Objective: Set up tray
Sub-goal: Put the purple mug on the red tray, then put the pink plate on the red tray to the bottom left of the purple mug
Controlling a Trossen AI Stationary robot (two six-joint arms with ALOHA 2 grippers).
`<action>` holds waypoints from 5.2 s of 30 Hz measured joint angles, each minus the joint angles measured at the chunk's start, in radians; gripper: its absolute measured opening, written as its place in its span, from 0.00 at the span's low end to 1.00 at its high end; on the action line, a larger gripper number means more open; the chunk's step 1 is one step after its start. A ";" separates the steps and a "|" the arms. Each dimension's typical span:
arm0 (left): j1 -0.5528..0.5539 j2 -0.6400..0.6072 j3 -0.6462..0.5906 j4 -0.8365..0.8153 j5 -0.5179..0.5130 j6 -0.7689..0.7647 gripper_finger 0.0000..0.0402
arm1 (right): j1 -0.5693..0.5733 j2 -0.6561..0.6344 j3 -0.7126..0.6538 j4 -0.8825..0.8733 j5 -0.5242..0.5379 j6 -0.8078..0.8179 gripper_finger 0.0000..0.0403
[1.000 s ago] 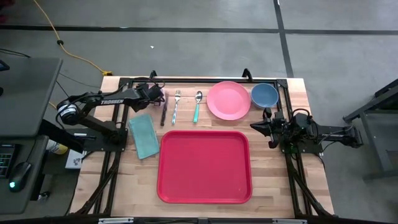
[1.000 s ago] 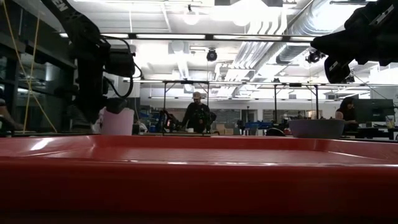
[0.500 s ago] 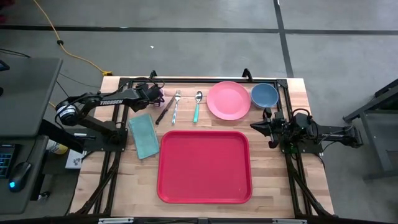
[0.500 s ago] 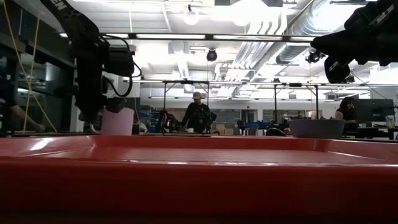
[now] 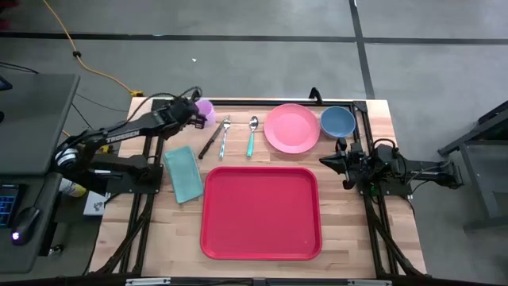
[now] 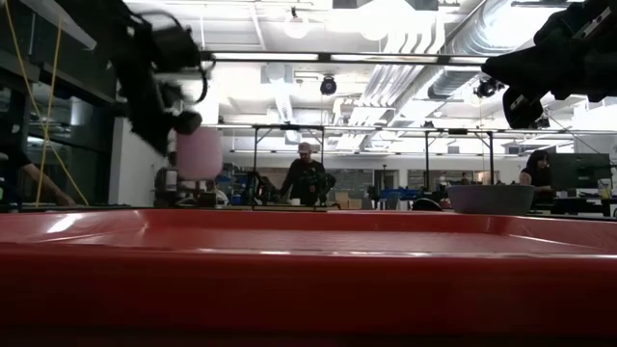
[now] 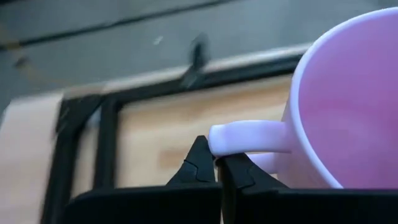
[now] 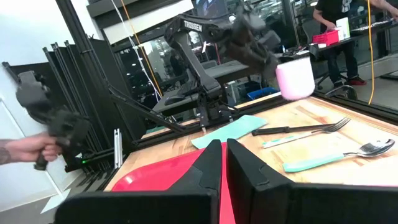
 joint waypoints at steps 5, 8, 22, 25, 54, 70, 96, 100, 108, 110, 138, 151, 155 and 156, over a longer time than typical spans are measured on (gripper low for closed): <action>-0.009 -0.060 0.060 0.097 0.119 0.132 0.04 | 0.000 0.000 0.000 0.000 0.000 -0.002 0.00; -0.048 -0.065 0.103 0.110 0.138 0.139 0.04 | 0.000 0.000 0.000 0.000 0.000 -0.005 0.00; -0.398 -0.046 0.175 0.156 0.223 0.106 0.04 | 0.000 0.000 0.000 -0.003 0.000 -0.008 0.00; -0.496 -0.014 0.175 0.192 0.219 0.093 0.04 | 0.000 0.000 0.000 -0.004 0.001 -0.008 0.00; -0.726 0.955 1.129 -0.167 0.142 0.336 0.04 | 0.000 0.001 0.000 -0.016 -0.002 0.000 0.00; -0.719 1.099 1.147 0.021 0.066 0.479 0.04 | 0.000 0.016 -0.001 -0.008 -0.004 0.026 0.00; -0.653 1.171 1.106 0.116 0.160 0.207 0.04 | 0.000 0.018 -0.001 0.007 -0.003 -0.008 0.00; -0.653 1.174 1.110 0.136 0.159 0.210 0.04 | 0.000 0.018 -0.001 0.007 -0.003 -0.007 0.00; -0.661 1.196 1.110 0.136 0.155 0.218 0.04 | 0.000 0.018 -0.001 0.007 -0.003 -0.007 0.00; -0.662 1.196 1.110 0.136 0.180 0.236 0.04 | 0.000 0.018 -0.001 0.007 -0.003 -0.007 0.00; -0.680 1.185 1.131 0.089 0.267 0.405 0.49 | 0.000 0.018 -0.001 0.008 -0.003 -0.004 0.00; -0.693 1.047 1.131 -0.188 0.102 0.430 0.49 | 0.000 0.019 -0.001 0.082 -0.003 -0.008 0.00; -0.692 0.958 1.130 -0.232 0.005 0.438 0.49 | 0.000 0.018 -0.001 0.147 -0.003 -0.003 0.00; -0.692 0.932 1.129 -0.242 -0.022 0.454 0.49 | 0.000 0.017 -0.001 0.169 -0.003 0.011 0.00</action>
